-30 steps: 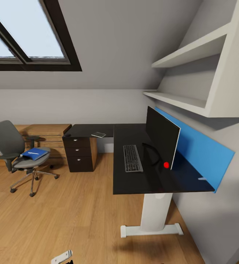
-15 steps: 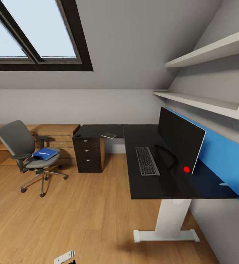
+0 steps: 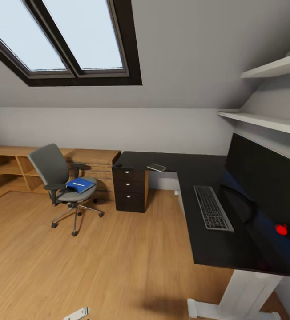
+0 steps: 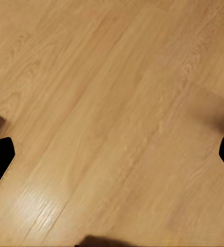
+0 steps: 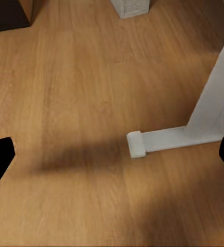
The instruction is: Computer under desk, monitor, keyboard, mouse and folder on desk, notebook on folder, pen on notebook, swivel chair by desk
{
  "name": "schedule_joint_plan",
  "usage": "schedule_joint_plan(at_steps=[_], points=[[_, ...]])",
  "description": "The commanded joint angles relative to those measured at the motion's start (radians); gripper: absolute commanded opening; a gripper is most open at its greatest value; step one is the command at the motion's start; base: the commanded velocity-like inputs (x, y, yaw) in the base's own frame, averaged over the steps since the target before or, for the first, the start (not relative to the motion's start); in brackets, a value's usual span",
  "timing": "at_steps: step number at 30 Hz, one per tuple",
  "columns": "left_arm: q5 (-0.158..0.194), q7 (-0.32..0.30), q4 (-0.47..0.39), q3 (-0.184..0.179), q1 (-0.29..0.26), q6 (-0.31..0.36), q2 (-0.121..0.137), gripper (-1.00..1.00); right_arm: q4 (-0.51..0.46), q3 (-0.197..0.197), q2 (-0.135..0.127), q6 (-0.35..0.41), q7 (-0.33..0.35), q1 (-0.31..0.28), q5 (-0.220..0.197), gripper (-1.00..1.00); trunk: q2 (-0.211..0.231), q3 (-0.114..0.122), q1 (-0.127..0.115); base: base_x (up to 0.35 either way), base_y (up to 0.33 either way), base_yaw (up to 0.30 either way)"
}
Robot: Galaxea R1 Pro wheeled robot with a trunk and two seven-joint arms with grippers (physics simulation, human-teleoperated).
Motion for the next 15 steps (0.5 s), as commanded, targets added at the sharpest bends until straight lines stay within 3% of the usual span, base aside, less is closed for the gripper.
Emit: schedule_joint_plan(at_steps=[1,15], points=[[0.009,0.005,0.002,-0.009,-0.001,-0.003,0.001,1.0,0.0,0.008,0.0,-0.002,-0.009,-0.001,0.004,1.0,-0.001,-0.002,0.001,0.319,0.035,0.274],[0.008,0.004,0.025,-0.01,-0.001,-0.004,0.002,1.0,0.013,0.007,0.0,-0.002,-0.01,-0.001,0.101,1.0,-0.001,-0.012,0.001,0.325,0.009,0.262]])
